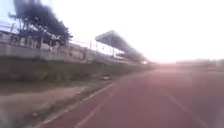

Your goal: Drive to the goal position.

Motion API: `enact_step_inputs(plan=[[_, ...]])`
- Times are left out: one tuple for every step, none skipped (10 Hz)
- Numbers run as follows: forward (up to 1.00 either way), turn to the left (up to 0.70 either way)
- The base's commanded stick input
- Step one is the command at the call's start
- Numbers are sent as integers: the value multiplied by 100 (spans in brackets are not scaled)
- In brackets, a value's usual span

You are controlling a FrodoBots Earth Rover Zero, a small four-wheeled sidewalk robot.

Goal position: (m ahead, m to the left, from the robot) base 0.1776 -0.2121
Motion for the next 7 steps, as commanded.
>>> enact_step_inputs(plan=[[70, -34], [70, -31], [70, -27], [70, -24], [70, -20], [70, -17], [70, -13]])
